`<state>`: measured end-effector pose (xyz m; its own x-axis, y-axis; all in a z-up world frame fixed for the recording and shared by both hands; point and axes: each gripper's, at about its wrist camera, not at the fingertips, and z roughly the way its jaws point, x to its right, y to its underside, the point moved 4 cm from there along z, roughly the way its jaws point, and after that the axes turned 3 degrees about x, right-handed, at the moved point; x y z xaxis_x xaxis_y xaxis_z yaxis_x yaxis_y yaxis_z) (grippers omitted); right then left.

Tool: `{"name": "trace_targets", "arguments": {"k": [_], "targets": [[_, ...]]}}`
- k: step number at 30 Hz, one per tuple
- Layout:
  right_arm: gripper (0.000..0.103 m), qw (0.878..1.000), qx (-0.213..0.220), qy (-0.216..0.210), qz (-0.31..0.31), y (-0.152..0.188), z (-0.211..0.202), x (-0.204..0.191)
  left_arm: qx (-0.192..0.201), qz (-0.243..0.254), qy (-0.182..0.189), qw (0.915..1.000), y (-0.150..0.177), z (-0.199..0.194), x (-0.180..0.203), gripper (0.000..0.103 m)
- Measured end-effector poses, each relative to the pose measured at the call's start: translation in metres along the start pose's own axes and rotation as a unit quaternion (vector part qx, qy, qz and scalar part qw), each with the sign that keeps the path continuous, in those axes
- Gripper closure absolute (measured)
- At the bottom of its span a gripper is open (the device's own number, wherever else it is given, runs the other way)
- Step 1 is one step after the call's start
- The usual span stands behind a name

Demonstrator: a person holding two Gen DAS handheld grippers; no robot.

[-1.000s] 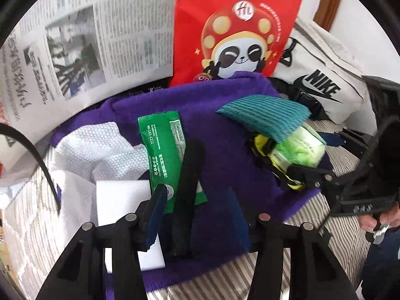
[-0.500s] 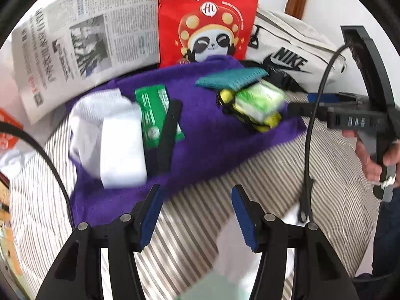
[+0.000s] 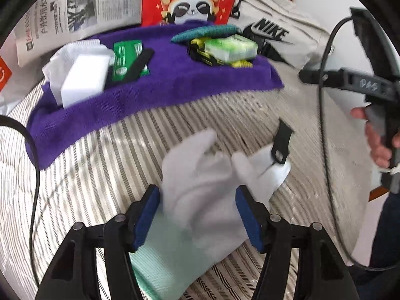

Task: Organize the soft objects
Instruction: 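Grasp the white glove on the bed with the left tool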

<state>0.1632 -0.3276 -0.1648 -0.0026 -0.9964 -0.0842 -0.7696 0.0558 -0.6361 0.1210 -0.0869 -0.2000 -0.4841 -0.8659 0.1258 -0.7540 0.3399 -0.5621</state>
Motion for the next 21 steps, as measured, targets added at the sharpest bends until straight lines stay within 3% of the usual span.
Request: {"name": "trace_targets", "arguments": {"k": [4, 8, 13, 16, 18, 21], "targets": [[0.014, 1.000, 0.002, -0.002, 0.009, 0.009, -0.008, 0.004, 0.003, 0.007, 0.001, 1.0000, 0.007, -0.001, 0.014, 0.027], [0.014, 1.000, 0.006, -0.012, 0.012, 0.015, -0.014, 0.004, 0.011, 0.029, -0.025, 0.9992, 0.011, 0.002, 0.025, 0.021], [0.014, 1.000, -0.003, -0.017, 0.010, 0.026, -0.010, 0.003, 0.031, 0.043, -0.052, 0.9972, 0.015, 0.002, 0.032, 0.021], [0.014, 1.000, -0.010, -0.019, 0.010, 0.033, -0.006, 0.003, 0.054, 0.046, -0.061, 0.9956, 0.016, -0.001, 0.031, 0.042], [0.014, 1.000, -0.015, -0.023, 0.011, 0.038, -0.004, 0.003, 0.059, 0.045, -0.063, 0.9953, 0.016, -0.005, 0.029, 0.069], [0.014, 0.999, -0.021, -0.029, 0.007, 0.044, 0.000, 0.000, 0.058, 0.034, -0.059, 0.9960, 0.015, -0.007, 0.021, 0.091]]}}
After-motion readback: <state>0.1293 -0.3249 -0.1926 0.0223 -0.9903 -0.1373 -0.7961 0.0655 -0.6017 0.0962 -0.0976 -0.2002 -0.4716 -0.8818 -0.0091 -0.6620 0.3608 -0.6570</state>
